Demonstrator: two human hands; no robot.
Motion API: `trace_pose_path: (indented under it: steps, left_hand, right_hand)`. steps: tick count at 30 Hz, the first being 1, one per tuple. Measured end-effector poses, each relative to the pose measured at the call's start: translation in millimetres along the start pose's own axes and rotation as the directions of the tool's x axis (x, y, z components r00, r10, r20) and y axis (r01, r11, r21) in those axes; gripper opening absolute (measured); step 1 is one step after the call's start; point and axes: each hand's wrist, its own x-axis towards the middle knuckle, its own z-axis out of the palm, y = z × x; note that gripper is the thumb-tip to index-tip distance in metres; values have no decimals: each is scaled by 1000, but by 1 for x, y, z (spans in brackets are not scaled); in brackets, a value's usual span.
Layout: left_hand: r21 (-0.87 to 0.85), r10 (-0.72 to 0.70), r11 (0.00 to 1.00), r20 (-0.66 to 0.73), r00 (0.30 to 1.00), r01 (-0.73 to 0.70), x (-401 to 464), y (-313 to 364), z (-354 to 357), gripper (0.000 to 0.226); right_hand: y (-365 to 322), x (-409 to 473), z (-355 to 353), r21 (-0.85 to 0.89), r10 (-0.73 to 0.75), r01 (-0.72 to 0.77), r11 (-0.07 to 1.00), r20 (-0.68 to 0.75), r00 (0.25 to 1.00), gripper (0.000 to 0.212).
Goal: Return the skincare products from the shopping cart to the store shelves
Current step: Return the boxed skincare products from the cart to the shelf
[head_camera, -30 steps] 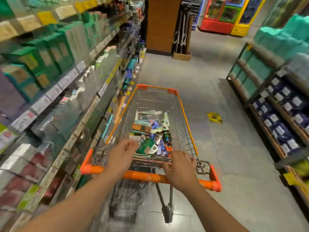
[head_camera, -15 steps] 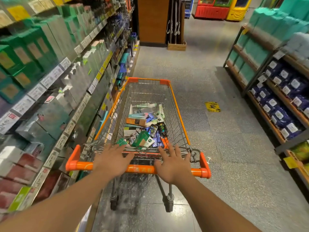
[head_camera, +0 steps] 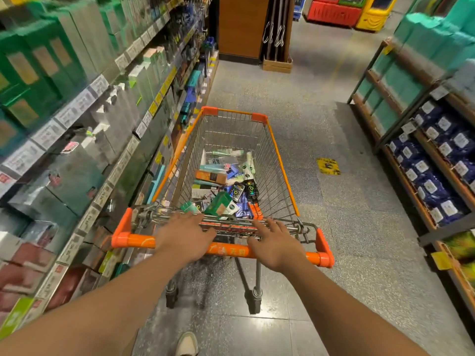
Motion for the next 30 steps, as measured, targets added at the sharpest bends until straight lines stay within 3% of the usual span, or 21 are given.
trace_pose_path:
  steps: [15,30]
  left_hand:
    - [-9,97,995,66,993,-97,100,1,-49,79]
    - [-1,89,996,65,994,-89,187,28,-82,78]
  right_hand:
    - [-23,90,-59,28,66,-67,997,19,998,69]
    - [-16,169,-108,43,81,-80,996,-35,996,73]
